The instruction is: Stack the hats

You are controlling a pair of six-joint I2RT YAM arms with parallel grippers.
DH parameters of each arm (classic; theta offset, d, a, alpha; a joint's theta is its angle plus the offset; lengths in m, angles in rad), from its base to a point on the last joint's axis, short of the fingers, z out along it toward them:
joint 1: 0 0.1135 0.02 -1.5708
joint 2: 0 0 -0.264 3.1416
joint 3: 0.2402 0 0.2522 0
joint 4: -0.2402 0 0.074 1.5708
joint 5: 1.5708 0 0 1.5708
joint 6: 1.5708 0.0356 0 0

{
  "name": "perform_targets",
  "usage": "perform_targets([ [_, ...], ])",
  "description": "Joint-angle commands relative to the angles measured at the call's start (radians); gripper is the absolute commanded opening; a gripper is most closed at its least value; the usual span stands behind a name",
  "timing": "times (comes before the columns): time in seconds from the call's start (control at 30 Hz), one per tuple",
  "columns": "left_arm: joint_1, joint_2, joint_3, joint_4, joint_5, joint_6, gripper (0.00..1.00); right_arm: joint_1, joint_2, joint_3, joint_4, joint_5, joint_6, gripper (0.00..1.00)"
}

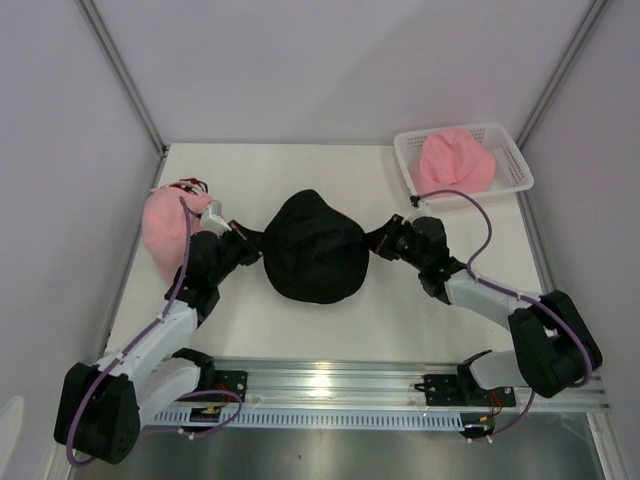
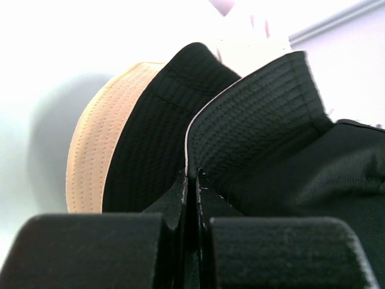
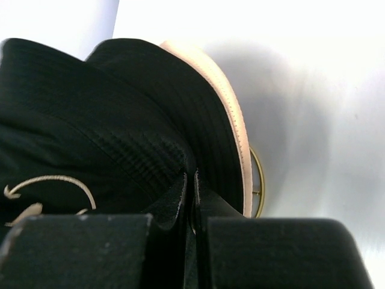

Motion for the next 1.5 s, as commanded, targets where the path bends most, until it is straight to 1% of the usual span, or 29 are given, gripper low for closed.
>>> perform_targets([
  [0.0,0.013,0.099,0.013,-0.206,-0.183,0.080,0.01,-0.006,0.144,0.049,-0.197,0.073,-0.090,0.00],
  [0.07,0.010,0.108,0.004,-0.203,-0.184,0.074,0.01,-0.002,0.197,0.062,-0.200,0.056,-0.092,0.00],
  [0.1,0.007,0.100,-0.025,-0.194,-0.183,0.073,0.01,0.001,0.200,0.052,-0.170,0.053,-0.087,0.00],
  [0.17,0.004,0.079,-0.045,-0.190,-0.190,0.076,0.01,0.010,0.198,0.035,-0.162,0.063,-0.081,0.00],
  [0.37,-0.002,0.094,-0.053,-0.253,-0.230,0.094,0.01,0.018,0.233,0.103,-0.257,0.073,-0.112,0.00],
  [0.47,-0.024,0.113,-0.064,-0.247,-0.240,0.111,0.01,0.021,0.264,0.112,-0.287,0.054,-0.123,0.00],
  [0.53,-0.038,0.114,-0.079,-0.223,-0.224,0.138,0.01,0.027,0.272,0.100,-0.284,0.053,-0.127,0.00],
  [0.57,-0.051,0.108,-0.088,-0.206,-0.197,0.177,0.01,0.029,0.272,0.095,-0.287,0.053,-0.130,0.00],
  [0.63,-0.065,0.070,-0.102,-0.174,-0.152,0.208,0.01,0.029,0.255,0.094,-0.303,0.053,-0.138,0.00],
  [0.7,-0.084,0.030,-0.114,-0.196,-0.152,0.203,0.01,0.027,0.220,0.106,-0.310,0.056,-0.142,0.00],
  [0.77,-0.104,-0.033,-0.114,-0.245,-0.184,0.162,0.01,0.027,0.200,0.133,-0.323,0.063,-0.156,0.07],
  [0.8,-0.110,-0.053,-0.119,-0.270,-0.233,0.145,0.01,0.026,0.195,0.155,-0.341,0.063,-0.164,0.12],
  [0.83,-0.122,-0.090,-0.120,-0.320,-0.249,0.108,0.01,0.024,0.197,0.207,-0.347,0.062,-0.181,0.19],
  [0.9,-0.131,-0.120,-0.136,-0.350,-0.273,0.074,0.01,0.024,0.213,0.267,-0.373,0.056,-0.202,0.21],
  [0.93,-0.140,-0.133,-0.145,-0.359,-0.287,0.059,0.01,0.024,0.242,0.332,-0.382,0.051,-0.222,0.23],
  [1.03,-0.151,-0.151,-0.131,-0.404,-0.306,0.027,0.01,0.023,0.298,0.446,-0.474,0.054,-0.256,0.42],
  [1.07,-0.162,-0.153,-0.128,-0.437,-0.306,0.019,0.02,0.018,0.333,0.519,-0.497,0.053,-0.282,0.48],
  [1.1,-0.170,-0.162,-0.117,-0.454,-0.307,0.004,0.04,0.014,0.344,0.552,-0.531,0.042,-0.291,0.57],
  [1.17,-0.203,-0.182,-0.117,-0.491,-0.310,-0.009,0.08,-0.008,0.370,0.638,-0.560,0.027,-0.313,0.66],
  [1.2,-0.216,-0.221,-0.113,-0.509,-0.319,-0.019,0.14,-0.017,0.372,0.661,-0.591,0.020,-0.317,0.73],
  [1.27,-0.237,-0.281,-0.099,-0.561,-0.347,-0.038,0.22,-0.036,0.367,0.701,-0.623,0.014,-0.333,0.76],
  [1.3,-0.237,-0.348,-0.091,-0.580,-0.356,-0.036,0.30,-0.052,0.350,0.729,-0.657,0.022,-0.354,0.79],
  [1.33,-0.239,-0.380,-0.081,-0.606,-0.371,-0.026,0.35,-0.063,0.336,0.738,-0.674,0.043,-0.363,0.81],
  [1.37,-0.239,-0.410,-0.032,-0.653,-0.411,-0.016,0.39,-0.071,0.321,0.744,-0.701,0.052,-0.373,0.86],
  [1.4,-0.237,-0.458,-0.012,-0.675,-0.439,0.002,0.49,-0.091,0.286,0.747,-0.715,0.065,-0.386,0.88],
  [1.43,-0.236,-0.473,0.010,-0.693,-0.465,0.013,0.53,-0.101,0.266,0.747,-0.726,0.068,-0.391,0.91],
  [1.47,-0.234,-0.481,0.085,-0.712,-0.514,0.024,0.57,-0.112,0.247,0.746,-0.753,0.068,-0.394,0.95],
])
